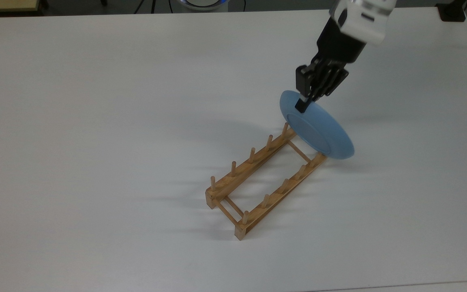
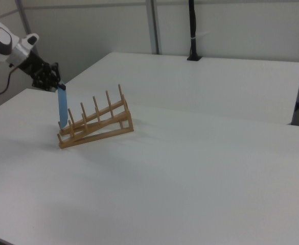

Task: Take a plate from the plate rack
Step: 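Lift the gripped blue plate up out of the wooden rack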

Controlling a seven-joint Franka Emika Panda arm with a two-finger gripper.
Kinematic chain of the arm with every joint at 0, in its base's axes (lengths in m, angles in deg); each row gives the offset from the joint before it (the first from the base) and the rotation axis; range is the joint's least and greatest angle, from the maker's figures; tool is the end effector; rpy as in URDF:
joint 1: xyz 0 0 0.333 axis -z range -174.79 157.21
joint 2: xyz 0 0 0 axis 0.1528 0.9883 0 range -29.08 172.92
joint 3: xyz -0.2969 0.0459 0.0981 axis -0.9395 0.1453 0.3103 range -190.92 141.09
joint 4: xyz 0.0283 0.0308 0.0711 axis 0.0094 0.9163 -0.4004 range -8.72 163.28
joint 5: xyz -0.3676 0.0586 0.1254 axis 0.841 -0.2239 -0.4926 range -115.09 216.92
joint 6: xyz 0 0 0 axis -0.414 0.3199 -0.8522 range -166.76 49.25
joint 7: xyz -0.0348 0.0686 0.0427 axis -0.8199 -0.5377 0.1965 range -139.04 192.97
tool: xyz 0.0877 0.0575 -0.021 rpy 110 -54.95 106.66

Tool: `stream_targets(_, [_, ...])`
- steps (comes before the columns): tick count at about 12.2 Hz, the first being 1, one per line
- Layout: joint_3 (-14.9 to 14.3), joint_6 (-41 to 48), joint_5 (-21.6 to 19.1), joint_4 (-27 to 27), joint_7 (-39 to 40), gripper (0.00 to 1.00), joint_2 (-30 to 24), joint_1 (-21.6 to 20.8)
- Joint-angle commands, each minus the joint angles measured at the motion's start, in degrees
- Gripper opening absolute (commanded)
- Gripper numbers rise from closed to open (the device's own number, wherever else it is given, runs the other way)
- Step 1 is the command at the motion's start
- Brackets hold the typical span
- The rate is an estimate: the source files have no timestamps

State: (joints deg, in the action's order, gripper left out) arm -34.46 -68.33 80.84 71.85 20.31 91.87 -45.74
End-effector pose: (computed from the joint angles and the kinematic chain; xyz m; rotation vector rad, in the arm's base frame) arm 0.6155 0.3064 0.5109 2.5344 0.7374 0.4864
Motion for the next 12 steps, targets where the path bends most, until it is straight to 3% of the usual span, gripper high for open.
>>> stream_targets(1, [0.06, -0.05, 1.01, -2.04, -0.46, 0.00, -2.72, 0.82])
stream_targets(3, [-0.30, 0.12, -1.16, -3.61, -1.34, 0.00, -3.60, 2.40])
stream_targets(4, [-0.47, 0.39, -6.23, -3.71, -1.78, 0.00, -4.39, 3.63])
stream_targets(5, [-0.82, 0.74, -16.20, -3.62, -1.52, 0.00, -5.96, 6.34])
stream_targets(7, [-6.68, 7.19, -32.74, -3.36, 0.75, 0.00, -7.47, 10.39])
stream_targets(9, [-11.17, 15.64, -43.85, -2.31, 10.03, 0.00, -7.82, 14.08])
stream_targets(10, [-13.54, 18.73, -46.86, -1.87, 14.00, 0.00, -7.47, 15.49])
stream_targets(12, [-17.51, 22.44, -47.85, 1.37, 20.16, 0.00, -6.86, 16.99])
